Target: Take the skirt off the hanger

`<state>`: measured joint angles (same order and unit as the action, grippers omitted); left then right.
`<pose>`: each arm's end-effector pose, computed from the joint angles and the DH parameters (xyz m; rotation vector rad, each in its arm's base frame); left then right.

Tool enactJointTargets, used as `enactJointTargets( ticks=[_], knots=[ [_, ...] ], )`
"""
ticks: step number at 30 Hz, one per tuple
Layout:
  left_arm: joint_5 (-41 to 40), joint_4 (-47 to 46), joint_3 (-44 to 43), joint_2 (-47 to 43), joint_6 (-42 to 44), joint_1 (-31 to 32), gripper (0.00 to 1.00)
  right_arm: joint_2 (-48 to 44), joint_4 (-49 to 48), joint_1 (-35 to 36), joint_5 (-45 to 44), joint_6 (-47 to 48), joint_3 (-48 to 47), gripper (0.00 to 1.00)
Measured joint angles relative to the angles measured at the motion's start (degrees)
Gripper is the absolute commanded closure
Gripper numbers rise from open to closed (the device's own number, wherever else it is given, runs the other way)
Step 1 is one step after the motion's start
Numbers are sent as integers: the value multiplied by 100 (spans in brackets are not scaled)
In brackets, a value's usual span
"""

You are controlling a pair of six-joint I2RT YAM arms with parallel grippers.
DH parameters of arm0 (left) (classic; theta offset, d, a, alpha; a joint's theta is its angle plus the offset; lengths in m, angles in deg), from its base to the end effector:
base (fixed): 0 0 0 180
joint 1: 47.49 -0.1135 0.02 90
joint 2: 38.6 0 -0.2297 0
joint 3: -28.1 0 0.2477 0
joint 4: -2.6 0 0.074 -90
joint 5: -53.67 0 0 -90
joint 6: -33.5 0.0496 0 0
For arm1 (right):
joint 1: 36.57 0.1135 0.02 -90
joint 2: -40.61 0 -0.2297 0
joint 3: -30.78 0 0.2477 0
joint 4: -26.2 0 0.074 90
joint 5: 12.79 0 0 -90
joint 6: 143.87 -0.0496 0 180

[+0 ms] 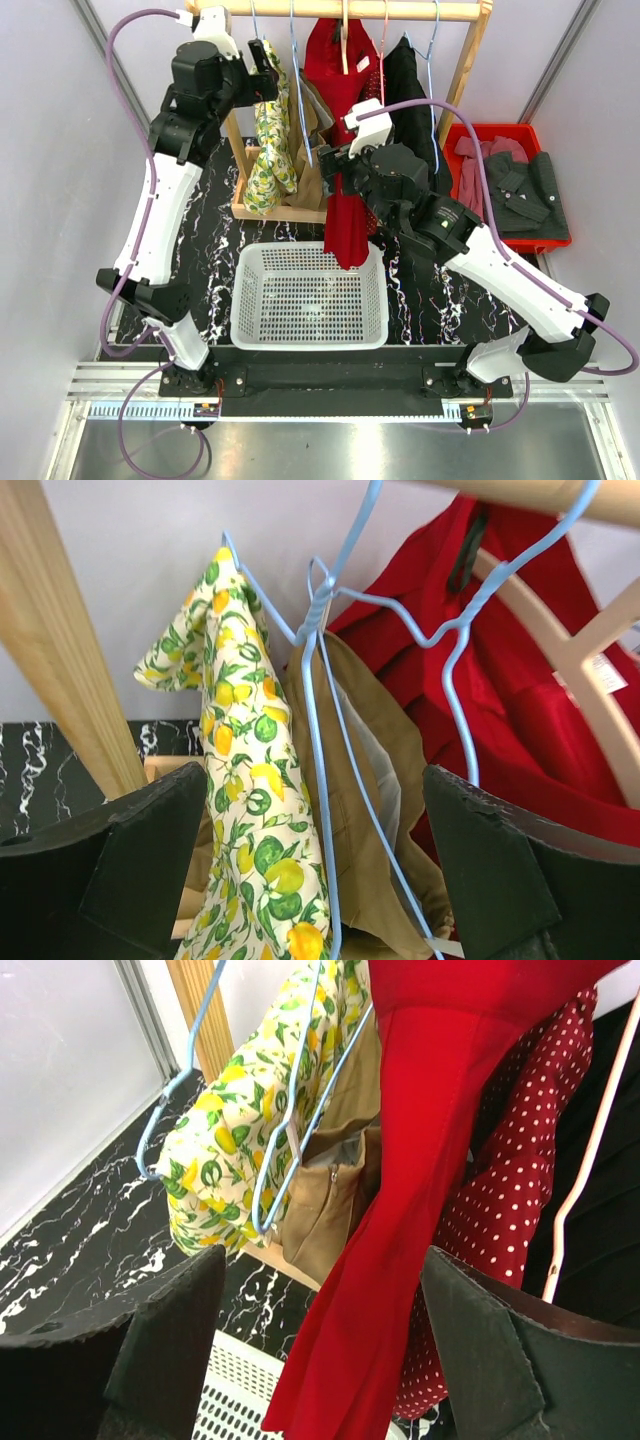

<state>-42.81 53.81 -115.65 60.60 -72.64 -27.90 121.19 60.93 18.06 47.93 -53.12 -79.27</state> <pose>0.3370 -0.1140 0.4997 -0.0344 1.6997 -0.3721 0.2020 0.2427 0.4512 -0.4094 1.6076 0.2911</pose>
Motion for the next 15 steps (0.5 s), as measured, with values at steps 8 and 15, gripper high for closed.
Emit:
enactJointTargets(
  ticks=[8,15],
  knots=[
    [-249,-74,249,96,90,22,25,-107,-144,0,7,-127,293,14],
    [-699,-140,684,157,374,26,86,-269,-289,0,28,-197,411,18]
  ],
)
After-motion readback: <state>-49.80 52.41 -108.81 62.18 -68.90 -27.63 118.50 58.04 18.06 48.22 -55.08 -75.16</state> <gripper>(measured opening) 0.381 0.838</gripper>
